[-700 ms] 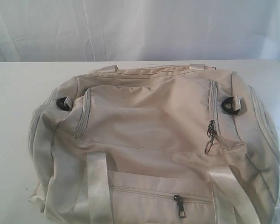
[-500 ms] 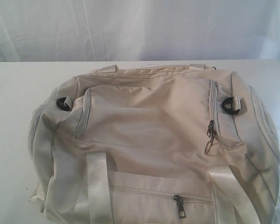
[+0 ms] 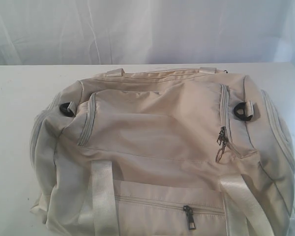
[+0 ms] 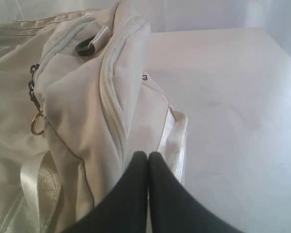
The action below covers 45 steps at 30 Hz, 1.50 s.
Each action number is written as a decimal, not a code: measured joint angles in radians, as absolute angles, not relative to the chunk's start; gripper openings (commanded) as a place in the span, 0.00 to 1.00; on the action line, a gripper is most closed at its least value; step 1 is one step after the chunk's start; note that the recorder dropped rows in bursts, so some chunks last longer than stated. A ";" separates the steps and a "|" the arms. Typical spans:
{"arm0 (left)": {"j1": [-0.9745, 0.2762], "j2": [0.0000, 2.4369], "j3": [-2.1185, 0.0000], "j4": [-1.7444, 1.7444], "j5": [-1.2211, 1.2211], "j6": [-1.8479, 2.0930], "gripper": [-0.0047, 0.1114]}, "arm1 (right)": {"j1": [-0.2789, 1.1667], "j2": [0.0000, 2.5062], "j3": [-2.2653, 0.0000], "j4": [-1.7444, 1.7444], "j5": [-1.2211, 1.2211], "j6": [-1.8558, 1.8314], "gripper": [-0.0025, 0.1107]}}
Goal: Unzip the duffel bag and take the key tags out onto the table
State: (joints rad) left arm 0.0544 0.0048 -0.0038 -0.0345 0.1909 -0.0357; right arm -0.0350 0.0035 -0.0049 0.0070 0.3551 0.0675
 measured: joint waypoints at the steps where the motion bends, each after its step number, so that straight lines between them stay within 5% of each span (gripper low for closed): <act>1: 0.054 0.005 -0.004 -0.034 0.191 -0.036 0.04 | -0.035 0.004 -0.005 0.007 0.355 0.068 0.02; 35: 0.054 0.005 -0.004 -0.034 0.213 -0.036 0.04 | -0.035 0.004 -0.005 0.007 0.355 0.068 0.02; 45: 0.054 0.003 -0.231 -0.034 0.357 -0.036 0.04 | -0.035 0.004 -0.005 0.007 0.355 0.068 0.02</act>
State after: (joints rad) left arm 0.0544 0.0033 -0.2313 -0.0345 0.3571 -0.0357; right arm -0.0350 0.0035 -0.0049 0.0070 0.3551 0.0675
